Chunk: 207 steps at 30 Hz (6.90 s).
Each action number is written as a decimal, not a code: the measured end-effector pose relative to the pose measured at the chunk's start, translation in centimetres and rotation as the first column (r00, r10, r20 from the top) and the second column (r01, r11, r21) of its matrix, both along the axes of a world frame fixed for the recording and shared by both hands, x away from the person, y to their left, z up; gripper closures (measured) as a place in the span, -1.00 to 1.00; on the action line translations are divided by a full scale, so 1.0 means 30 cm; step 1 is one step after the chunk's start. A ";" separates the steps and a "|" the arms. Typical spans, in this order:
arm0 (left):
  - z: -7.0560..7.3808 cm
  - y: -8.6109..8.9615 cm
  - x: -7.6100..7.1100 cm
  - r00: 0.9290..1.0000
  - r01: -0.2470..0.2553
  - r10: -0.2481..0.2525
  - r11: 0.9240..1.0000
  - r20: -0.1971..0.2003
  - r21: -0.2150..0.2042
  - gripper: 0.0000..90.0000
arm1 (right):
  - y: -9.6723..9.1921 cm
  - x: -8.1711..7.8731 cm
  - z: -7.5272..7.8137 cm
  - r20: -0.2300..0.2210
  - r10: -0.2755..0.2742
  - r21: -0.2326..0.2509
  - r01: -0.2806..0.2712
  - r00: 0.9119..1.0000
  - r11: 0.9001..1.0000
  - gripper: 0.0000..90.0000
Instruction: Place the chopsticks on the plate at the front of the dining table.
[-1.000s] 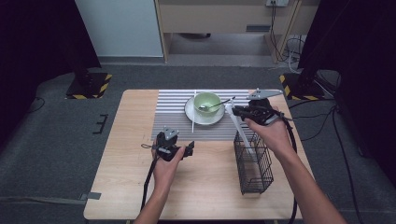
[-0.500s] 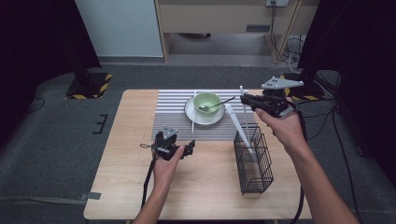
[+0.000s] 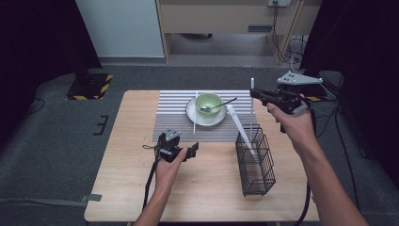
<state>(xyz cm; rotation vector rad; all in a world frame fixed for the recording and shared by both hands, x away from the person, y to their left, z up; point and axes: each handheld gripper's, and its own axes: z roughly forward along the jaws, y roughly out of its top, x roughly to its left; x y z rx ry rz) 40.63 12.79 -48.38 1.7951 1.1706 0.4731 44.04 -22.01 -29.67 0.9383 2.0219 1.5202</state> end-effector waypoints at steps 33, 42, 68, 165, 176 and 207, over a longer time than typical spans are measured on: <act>0.045 -0.018 -0.037 0.991 0.117 -0.113 0.992 0.074 -0.056 -0.78 | 0.082 0.002 0.125 0.057 0.090 0.123 -0.097 0.994 0.988 0.86; 0.069 -0.023 -0.046 0.981 0.178 -0.171 0.981 0.087 -0.081 -0.75 | 0.171 0.012 0.134 0.053 0.137 0.135 -0.143 0.989 0.980 0.86; 0.100 -0.056 -0.057 0.964 0.256 -0.241 0.956 0.115 -0.143 -0.58 | 0.312 0.022 0.086 0.028 0.218 0.135 -0.220 0.975 0.966 0.86; 0.168 -0.036 -0.076 0.915 0.389 -0.358 0.906 0.184 -0.169 0.91 | 0.376 0.010 0.101 -0.037 0.318 0.224 -0.302 0.947 0.927 0.86; 0.167 -0.041 -0.083 0.922 0.365 -0.335 0.920 0.193 -0.144 0.92 | 0.380 0.009 0.098 -0.034 0.317 0.219 -0.302 0.948 0.928 0.86; 0.175 -0.042 -0.084 0.938 0.298 -0.265 0.946 0.222 -0.127 0.93 | 0.372 0.000 0.090 0.013 0.262 0.152 -0.260 0.965 0.953 0.11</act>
